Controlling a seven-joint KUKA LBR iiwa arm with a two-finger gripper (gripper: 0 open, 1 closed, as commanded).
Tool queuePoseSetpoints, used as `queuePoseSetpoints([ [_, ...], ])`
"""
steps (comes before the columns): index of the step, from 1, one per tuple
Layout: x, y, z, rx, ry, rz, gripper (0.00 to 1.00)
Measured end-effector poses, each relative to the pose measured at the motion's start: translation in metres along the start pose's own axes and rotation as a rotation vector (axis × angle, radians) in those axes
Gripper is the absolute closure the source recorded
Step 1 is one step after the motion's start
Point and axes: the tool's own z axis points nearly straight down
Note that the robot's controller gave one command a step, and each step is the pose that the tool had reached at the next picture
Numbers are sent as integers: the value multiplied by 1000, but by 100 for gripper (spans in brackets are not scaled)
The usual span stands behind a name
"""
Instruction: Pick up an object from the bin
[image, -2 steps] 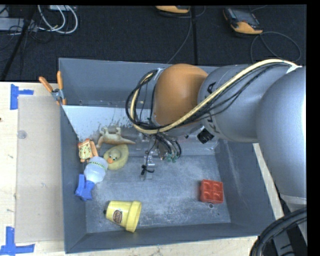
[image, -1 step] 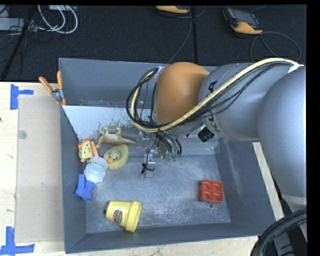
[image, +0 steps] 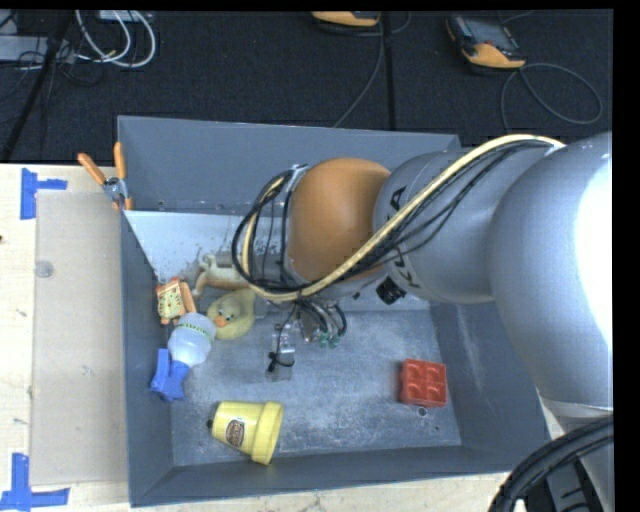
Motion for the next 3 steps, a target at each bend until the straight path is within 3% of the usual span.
queuePoseSetpoints([
  [1, 10, 12, 15, 0, 5, -35, 0],
  [2, 10, 4, 37, -3, 8, -130, 0],
  [3, 49, -3, 30, 0, 6, -242, 0],
])
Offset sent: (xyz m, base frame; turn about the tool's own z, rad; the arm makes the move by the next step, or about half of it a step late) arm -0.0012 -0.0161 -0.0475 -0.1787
